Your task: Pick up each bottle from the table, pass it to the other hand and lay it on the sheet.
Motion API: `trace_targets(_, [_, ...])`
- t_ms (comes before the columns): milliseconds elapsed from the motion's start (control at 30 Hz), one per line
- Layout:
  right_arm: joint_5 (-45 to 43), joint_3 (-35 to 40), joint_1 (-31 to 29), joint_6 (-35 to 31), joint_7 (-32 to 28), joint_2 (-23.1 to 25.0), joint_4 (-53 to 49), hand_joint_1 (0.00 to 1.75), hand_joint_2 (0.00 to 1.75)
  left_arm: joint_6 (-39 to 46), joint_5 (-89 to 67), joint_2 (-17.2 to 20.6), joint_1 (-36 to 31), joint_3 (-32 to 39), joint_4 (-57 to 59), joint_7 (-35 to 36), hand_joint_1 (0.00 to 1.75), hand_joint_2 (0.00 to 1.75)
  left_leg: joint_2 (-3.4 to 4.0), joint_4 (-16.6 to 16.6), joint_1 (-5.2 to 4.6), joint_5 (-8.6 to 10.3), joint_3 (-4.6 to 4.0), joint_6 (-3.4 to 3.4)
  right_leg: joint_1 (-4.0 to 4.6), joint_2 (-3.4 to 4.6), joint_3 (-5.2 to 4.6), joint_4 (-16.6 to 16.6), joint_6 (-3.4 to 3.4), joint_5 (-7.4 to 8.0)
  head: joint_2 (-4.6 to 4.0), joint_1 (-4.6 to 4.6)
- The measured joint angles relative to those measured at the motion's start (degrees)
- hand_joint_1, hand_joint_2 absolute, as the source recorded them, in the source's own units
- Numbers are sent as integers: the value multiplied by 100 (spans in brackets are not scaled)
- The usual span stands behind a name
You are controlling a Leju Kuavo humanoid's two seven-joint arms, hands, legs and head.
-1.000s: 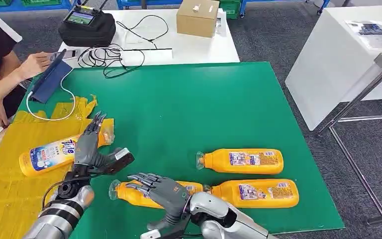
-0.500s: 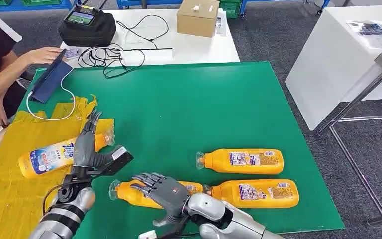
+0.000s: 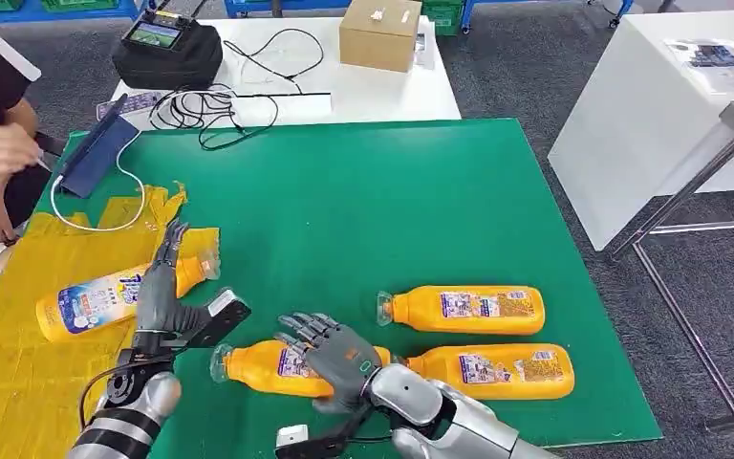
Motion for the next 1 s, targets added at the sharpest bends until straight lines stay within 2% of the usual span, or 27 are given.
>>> trace_targets(367, [640,-642,265,35,420,-65,-37,0,175,-254,280,-37,268,193,-374,-125,0,175,0,0,-1,0,-2,0,0,0,-1,-1,0,0,0,2])
trace_targets(967, [806,-1014,240,273,575,61,392,0,175,-254,317,-111,308,236,-470,-208,0,175,0,0,-1,-1,-3,1,0,0,-2,-1,0,0,0,2])
trace_targets(1000, [806,-1016,210,278,570,70,442,9,175,-254,330,-118,304,236,-470,-212,0,175,1,0,-1,-1,-1,1,0,1,-2,-1,0,0,0,0])
